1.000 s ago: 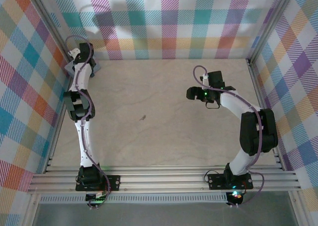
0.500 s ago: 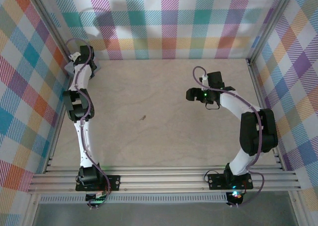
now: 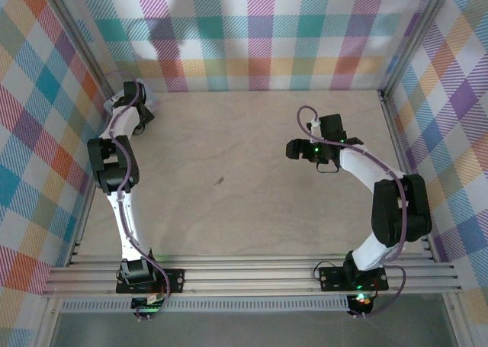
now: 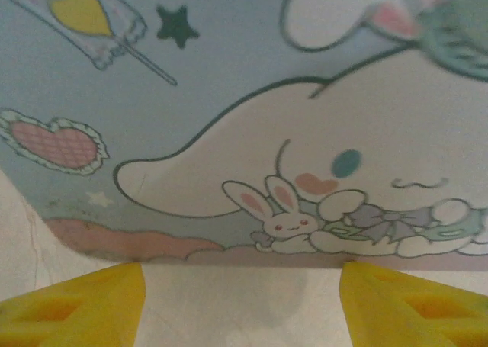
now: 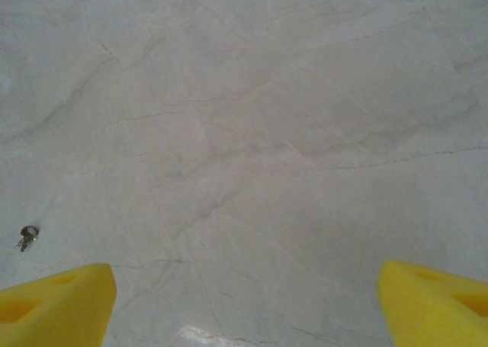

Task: Unlock a padlock with a key

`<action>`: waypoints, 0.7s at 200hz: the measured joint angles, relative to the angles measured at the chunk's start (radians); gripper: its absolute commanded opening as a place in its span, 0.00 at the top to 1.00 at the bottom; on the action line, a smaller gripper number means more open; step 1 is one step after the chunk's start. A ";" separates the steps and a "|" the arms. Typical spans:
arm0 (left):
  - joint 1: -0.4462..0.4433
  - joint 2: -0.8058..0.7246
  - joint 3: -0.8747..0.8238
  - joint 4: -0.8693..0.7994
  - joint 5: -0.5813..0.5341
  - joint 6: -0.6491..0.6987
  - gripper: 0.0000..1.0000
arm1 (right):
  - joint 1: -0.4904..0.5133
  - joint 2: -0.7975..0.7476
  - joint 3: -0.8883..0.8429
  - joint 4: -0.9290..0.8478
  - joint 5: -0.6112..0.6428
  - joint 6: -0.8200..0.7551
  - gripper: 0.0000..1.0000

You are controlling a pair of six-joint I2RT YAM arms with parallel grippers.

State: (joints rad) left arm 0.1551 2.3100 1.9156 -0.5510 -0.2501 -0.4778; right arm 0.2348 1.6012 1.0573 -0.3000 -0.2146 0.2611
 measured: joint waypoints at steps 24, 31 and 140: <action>0.000 -0.003 -0.008 -0.020 0.031 0.005 0.30 | 0.002 -0.016 -0.013 0.006 -0.001 0.010 0.12; 0.000 -0.006 -0.007 -0.021 0.034 0.007 0.30 | 0.002 -0.022 -0.015 0.008 -0.001 0.012 0.12; 0.000 0.039 0.366 -0.130 0.061 0.030 0.29 | 0.004 -0.040 -0.039 0.022 0.001 0.016 0.12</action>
State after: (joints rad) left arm 0.1547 2.3486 2.2814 -0.6807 -0.1890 -0.4480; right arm 0.2386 1.5612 1.0180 -0.2783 -0.2134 0.2768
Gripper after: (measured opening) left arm 0.710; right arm 0.885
